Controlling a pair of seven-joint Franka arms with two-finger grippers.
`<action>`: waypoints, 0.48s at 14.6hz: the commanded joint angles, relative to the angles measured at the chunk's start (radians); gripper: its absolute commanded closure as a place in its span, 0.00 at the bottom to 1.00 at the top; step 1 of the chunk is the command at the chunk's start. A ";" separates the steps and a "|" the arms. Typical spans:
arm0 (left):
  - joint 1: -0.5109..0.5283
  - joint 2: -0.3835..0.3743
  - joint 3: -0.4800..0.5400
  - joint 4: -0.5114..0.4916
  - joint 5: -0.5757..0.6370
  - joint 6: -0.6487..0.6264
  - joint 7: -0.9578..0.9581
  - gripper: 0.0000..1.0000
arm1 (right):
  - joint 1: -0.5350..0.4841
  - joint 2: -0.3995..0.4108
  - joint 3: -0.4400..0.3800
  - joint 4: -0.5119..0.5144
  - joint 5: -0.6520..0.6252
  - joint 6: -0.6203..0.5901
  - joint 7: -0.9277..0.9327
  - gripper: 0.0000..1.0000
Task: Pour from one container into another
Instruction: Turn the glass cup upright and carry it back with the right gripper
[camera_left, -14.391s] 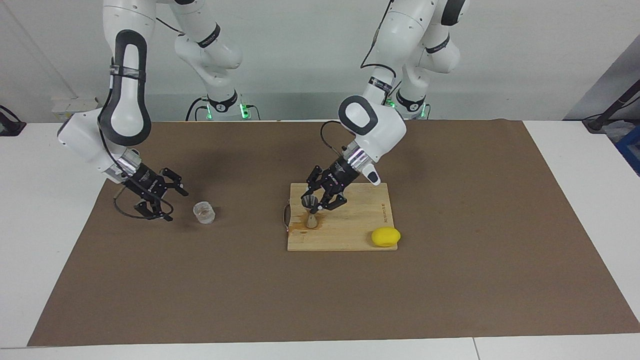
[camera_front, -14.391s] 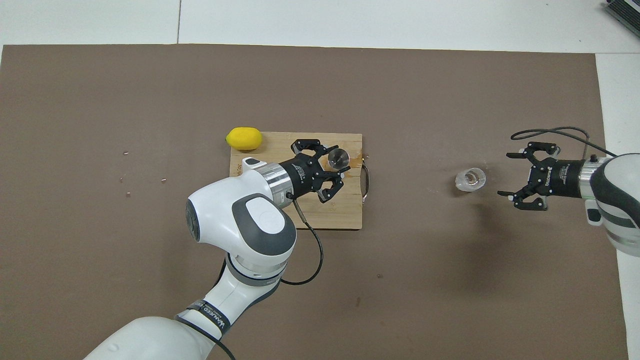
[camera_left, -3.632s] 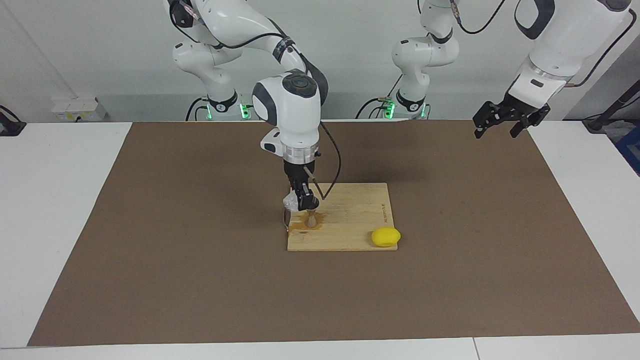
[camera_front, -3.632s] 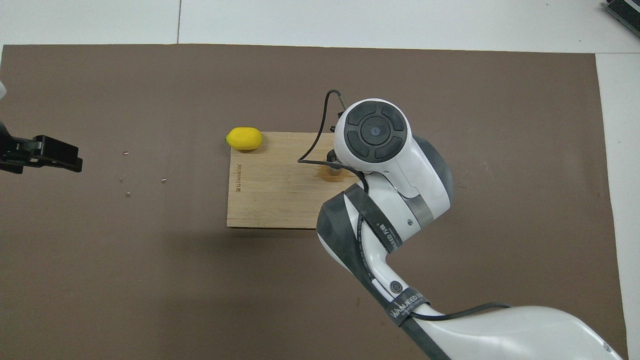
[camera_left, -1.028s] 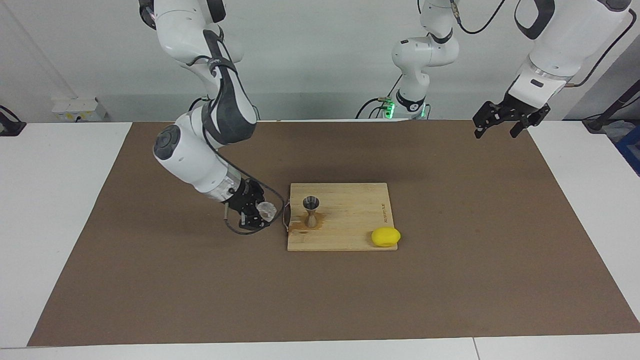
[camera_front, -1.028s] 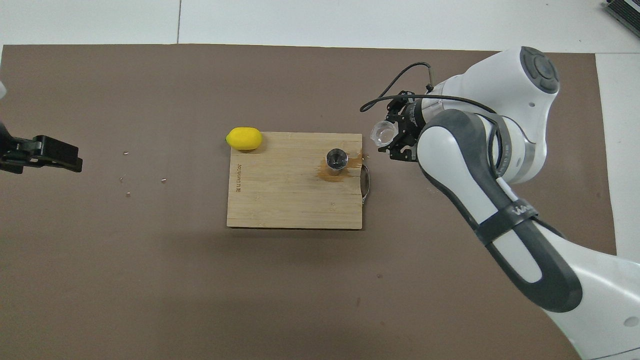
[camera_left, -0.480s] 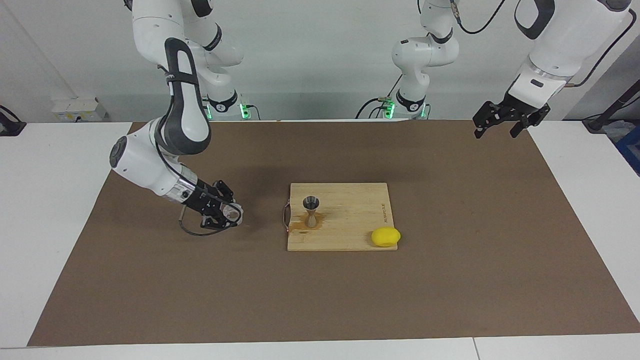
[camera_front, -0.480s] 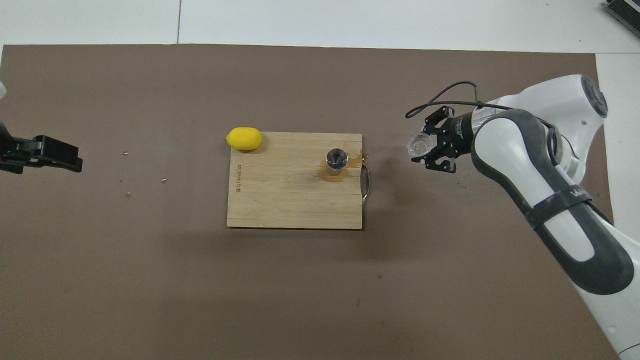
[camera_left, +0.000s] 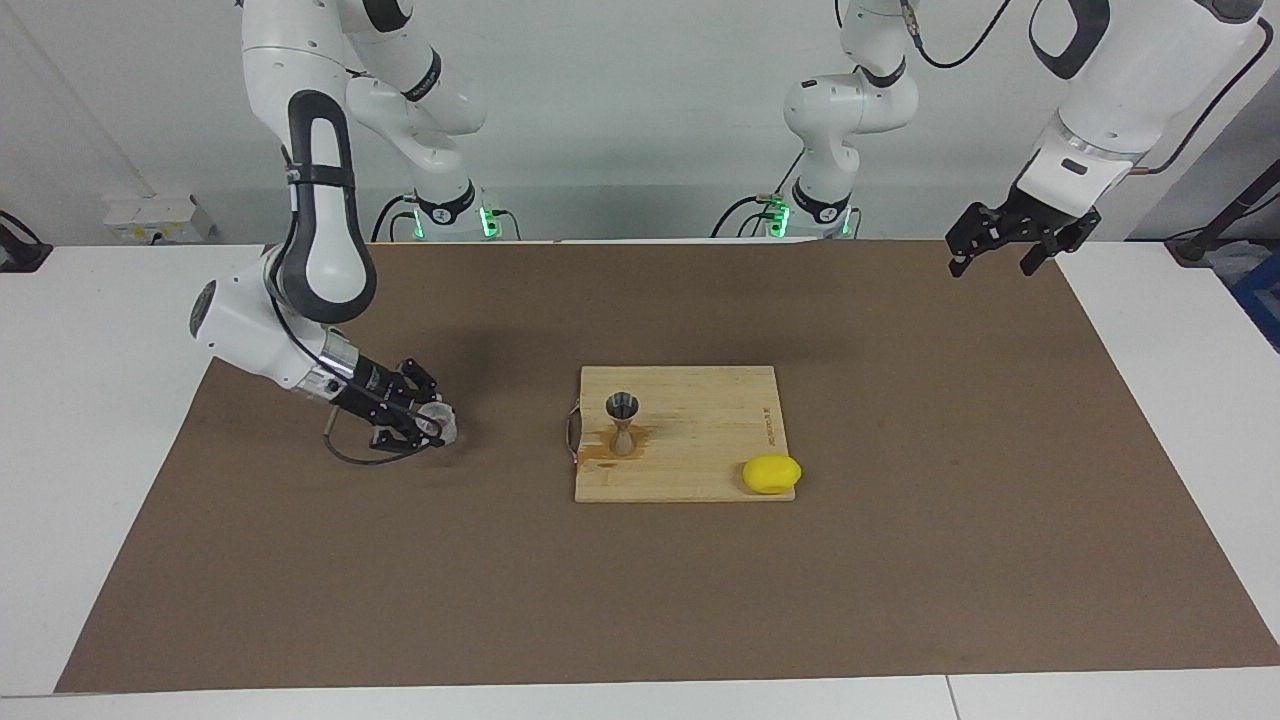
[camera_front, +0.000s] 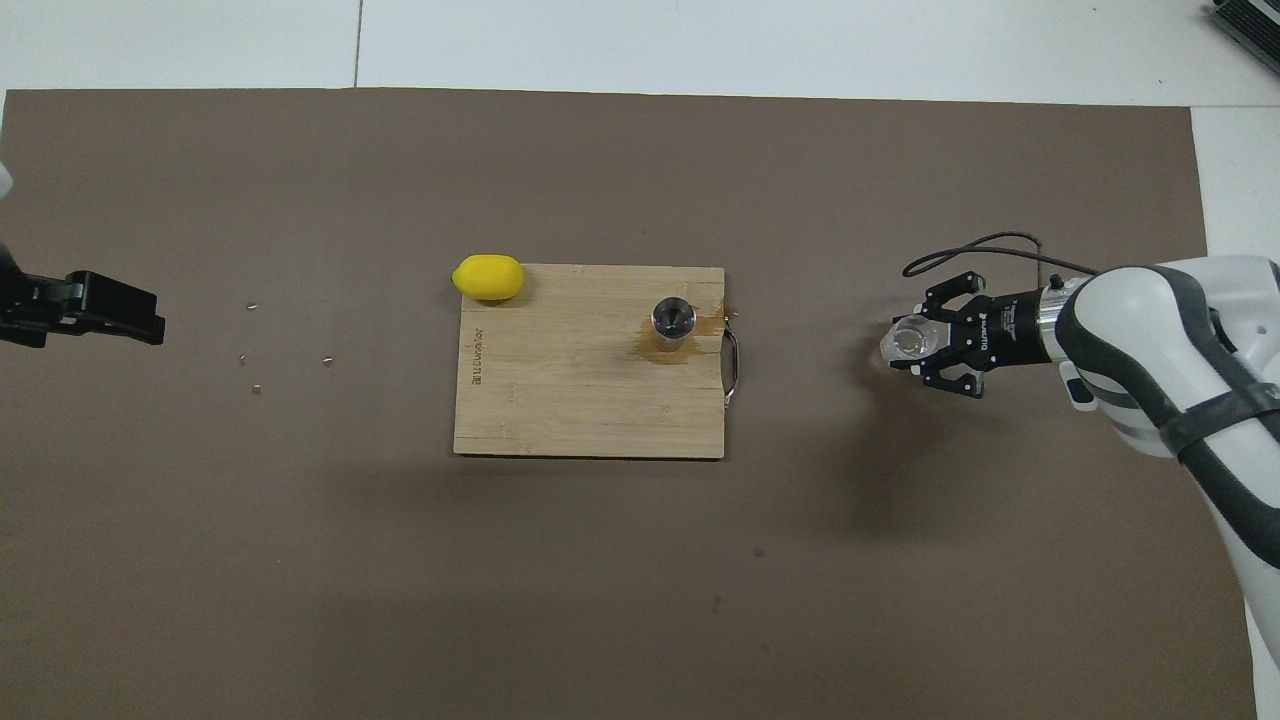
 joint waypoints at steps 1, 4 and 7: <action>0.011 -0.027 -0.008 -0.030 0.010 0.002 0.003 0.00 | -0.044 -0.012 0.013 -0.052 0.047 0.014 -0.094 0.94; 0.011 -0.027 -0.008 -0.030 0.010 0.004 0.003 0.00 | -0.090 0.015 0.013 -0.060 0.047 -0.004 -0.188 0.94; 0.011 -0.027 -0.008 -0.030 0.010 0.004 0.003 0.00 | -0.124 0.017 0.013 -0.073 0.047 -0.011 -0.248 0.94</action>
